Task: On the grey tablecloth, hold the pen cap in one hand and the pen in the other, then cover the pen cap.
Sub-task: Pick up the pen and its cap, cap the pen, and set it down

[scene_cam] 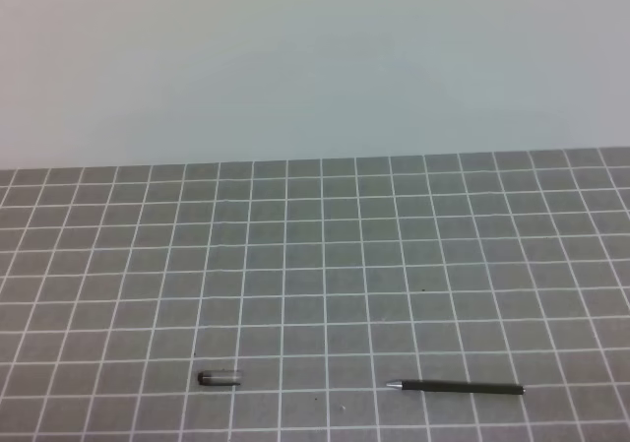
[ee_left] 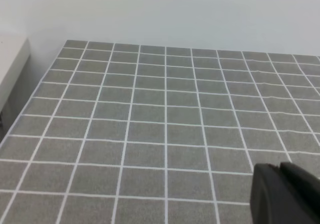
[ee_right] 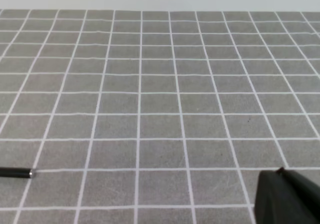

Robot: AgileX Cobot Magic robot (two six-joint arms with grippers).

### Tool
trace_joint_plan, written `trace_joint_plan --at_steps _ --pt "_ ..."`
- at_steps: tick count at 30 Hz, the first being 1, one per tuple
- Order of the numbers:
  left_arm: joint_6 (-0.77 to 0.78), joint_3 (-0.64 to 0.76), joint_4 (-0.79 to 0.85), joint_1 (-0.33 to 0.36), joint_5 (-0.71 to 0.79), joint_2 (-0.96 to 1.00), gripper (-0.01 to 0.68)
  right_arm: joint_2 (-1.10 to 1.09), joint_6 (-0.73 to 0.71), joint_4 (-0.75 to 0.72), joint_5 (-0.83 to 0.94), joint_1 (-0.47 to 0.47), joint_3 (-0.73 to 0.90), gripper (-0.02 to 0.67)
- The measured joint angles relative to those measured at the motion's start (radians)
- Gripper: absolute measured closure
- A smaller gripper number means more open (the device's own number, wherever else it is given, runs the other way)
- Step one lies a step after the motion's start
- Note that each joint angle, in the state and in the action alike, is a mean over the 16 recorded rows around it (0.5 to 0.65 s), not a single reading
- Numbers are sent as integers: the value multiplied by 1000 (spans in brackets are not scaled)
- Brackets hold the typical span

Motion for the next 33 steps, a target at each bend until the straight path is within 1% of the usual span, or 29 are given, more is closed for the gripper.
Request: trace_joint_plan --at_steps 33 --pt "0 0 0 0 10 2 673 0 0 -1 5 0 0 645"
